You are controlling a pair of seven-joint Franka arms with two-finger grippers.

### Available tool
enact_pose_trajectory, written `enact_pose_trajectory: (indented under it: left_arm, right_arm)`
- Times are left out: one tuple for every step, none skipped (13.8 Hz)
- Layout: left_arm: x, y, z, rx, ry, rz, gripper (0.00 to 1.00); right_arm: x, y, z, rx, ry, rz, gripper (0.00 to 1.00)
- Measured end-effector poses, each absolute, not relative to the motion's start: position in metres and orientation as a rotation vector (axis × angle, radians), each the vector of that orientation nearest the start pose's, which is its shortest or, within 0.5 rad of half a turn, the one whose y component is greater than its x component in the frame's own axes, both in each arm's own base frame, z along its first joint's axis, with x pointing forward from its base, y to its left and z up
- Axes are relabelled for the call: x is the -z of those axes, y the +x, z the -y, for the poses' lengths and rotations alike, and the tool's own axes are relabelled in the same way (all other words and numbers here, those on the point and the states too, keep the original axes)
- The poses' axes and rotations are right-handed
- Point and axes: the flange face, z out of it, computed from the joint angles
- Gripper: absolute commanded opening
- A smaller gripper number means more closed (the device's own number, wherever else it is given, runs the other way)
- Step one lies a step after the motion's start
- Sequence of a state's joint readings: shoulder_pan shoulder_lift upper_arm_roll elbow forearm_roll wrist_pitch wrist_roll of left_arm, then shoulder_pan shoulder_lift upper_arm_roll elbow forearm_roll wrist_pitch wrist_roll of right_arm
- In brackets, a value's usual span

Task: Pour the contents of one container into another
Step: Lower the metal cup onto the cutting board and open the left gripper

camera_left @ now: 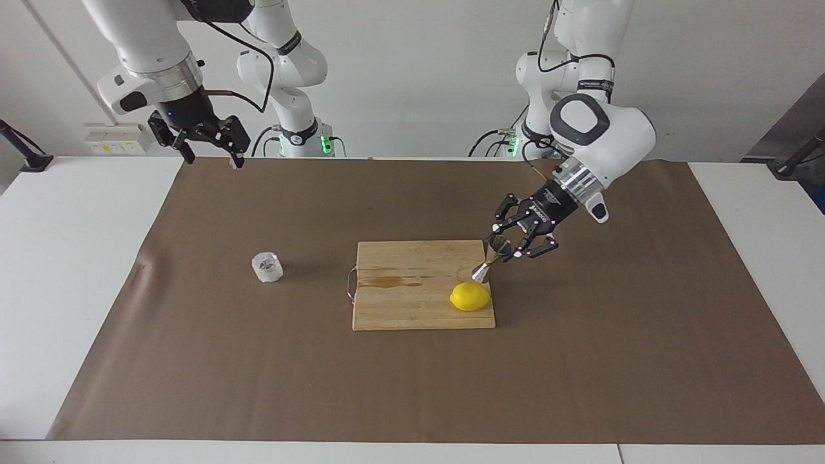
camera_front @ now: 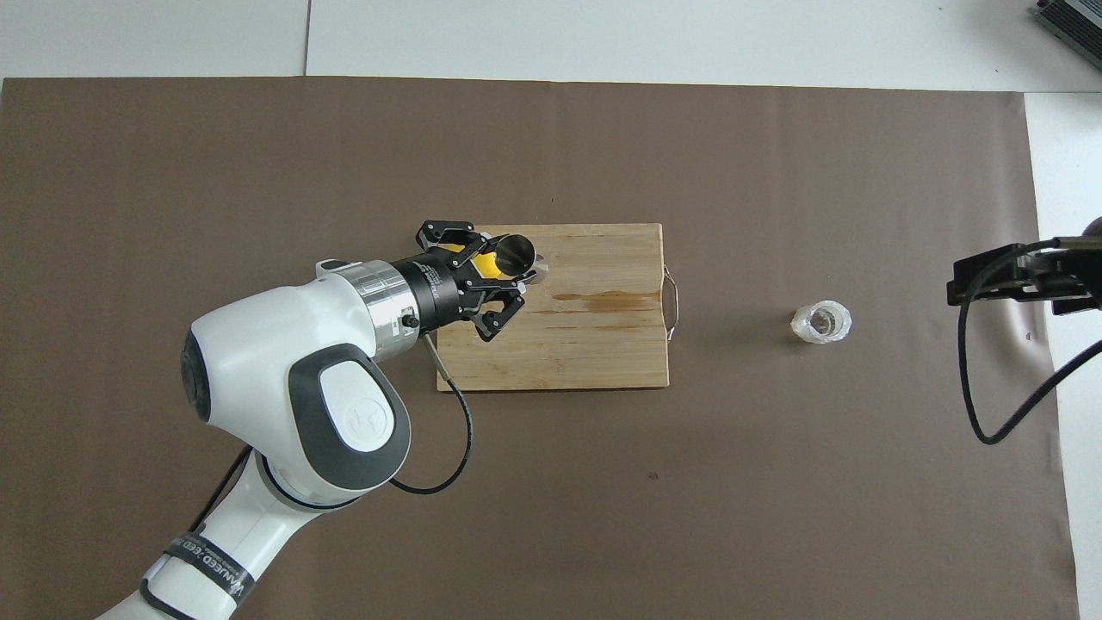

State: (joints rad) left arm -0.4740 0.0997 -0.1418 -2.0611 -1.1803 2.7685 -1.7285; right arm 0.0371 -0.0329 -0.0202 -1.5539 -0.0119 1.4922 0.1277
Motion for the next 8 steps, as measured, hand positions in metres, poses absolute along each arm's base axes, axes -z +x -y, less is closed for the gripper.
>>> enact_pose_trajectory:
  left_arm:
    - [-0.435, 0.505, 0.321, 0.596, 1.121, -2.03, 0.0]
    - [-0.436, 0.499, 0.332, 0.599, 1.12, -2.03, 0.0]
    - [-0.433, 0.491, 0.345, 0.609, 1.137, -2.029, 0.0]
    - [-0.426, 0.483, 0.358, 0.616, 1.16, -2.029, 0.0]
    - [-0.418, 0.478, 0.369, 0.622, 1.179, -2.034, 0.0]
    - [-0.41, 0.477, 0.377, 0.625, 1.191, -2.041, 0.0]
    - [-0.403, 0.478, 0.382, 0.625, 1.198, -2.046, 0.0]
    - [-0.397, 0.478, 0.387, 0.626, 1.206, -2.05, 0.0]
  right_arm:
    - [-0.644, 0.536, -0.008, -0.044, -3.15, -0.176, 1.0]
    - [-0.644, 0.536, -0.008, -0.044, -3.15, -0.176, 1.0]
    - [-0.644, 0.536, -0.008, -0.044, -3.15, -0.176, 1.0]
    - [-0.644, 0.536, -0.008, -0.044, -3.15, -0.176, 1.0]
    - [-0.644, 0.536, -0.008, -0.044, -3.15, -0.176, 1.0]
    - [-0.644, 0.536, -0.008, -0.044, -3.15, -0.176, 1.0]
    - [-0.644, 0.536, -0.008, -0.044, -3.15, -0.176, 1.0]
    - [-0.644, 0.536, -0.008, -0.044, -3.15, -0.176, 1.0]
